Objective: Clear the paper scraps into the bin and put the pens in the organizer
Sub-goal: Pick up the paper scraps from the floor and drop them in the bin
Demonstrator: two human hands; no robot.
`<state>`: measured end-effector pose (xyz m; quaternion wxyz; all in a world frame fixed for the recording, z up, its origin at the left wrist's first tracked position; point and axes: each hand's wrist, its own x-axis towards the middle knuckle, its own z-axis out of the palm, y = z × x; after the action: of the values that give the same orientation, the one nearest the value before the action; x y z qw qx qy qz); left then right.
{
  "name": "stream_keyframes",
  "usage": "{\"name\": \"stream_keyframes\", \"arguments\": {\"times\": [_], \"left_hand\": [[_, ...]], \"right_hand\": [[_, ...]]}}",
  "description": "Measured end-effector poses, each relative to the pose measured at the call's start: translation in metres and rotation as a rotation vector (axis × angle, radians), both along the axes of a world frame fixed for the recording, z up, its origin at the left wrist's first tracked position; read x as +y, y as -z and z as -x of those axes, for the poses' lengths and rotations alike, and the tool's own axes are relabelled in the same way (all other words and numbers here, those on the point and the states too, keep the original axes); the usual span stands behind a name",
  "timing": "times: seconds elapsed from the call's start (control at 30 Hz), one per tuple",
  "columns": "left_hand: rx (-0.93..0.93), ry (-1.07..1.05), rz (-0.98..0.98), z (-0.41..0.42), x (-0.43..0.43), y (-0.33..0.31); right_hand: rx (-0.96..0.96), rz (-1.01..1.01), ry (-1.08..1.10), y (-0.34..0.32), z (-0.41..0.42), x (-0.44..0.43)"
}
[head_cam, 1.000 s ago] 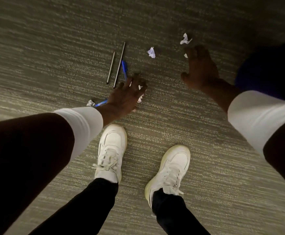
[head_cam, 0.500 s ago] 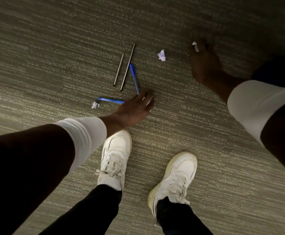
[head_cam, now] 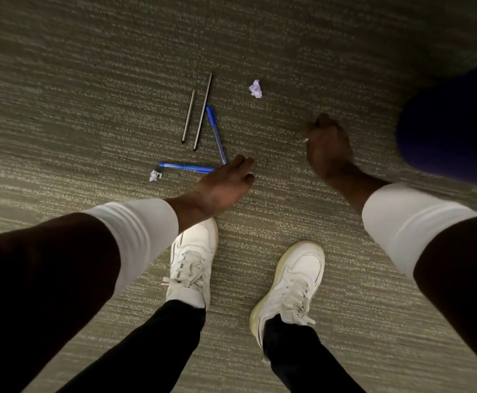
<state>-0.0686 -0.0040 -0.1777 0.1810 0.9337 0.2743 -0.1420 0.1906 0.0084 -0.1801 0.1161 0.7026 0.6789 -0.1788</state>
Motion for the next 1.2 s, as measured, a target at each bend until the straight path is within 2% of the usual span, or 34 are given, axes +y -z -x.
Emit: {"name": "stream_keyframes", "arguments": {"times": [0.2,0.3,0.33,0.47,0.57,0.77,1.07,1.2], "left_hand": [[-0.069,-0.006,-0.031,-0.017,-0.002,-0.047],[-0.133,-0.027,0.066,-0.032,0.005,-0.070],[-0.169,-0.095,0.112,-0.039,0.008,-0.080],[-0.347,-0.604,0.333,-0.072,0.018,-0.122],[-0.401,-0.760,0.360,-0.101,0.027,-0.158],[-0.501,-0.784,0.346,-0.161,0.033,-0.224],[-0.571,-0.716,0.346,-0.280,0.028,-0.284],[-0.454,-0.606,0.372,-0.329,0.028,-0.291]], "right_hand": [[0.200,0.009,0.243,-0.054,0.013,-0.051],[0.238,0.004,0.343,-0.083,0.012,-0.072],[0.250,-0.008,0.360,-0.093,0.011,-0.078],[0.346,-0.052,0.493,-0.128,0.002,-0.089],[0.434,-0.110,0.638,-0.166,-0.003,-0.086],[0.492,-0.284,0.805,-0.237,-0.026,-0.079],[0.414,-0.423,0.998,-0.297,-0.118,-0.086],[0.338,-0.395,1.115,-0.302,-0.161,-0.086]]}}
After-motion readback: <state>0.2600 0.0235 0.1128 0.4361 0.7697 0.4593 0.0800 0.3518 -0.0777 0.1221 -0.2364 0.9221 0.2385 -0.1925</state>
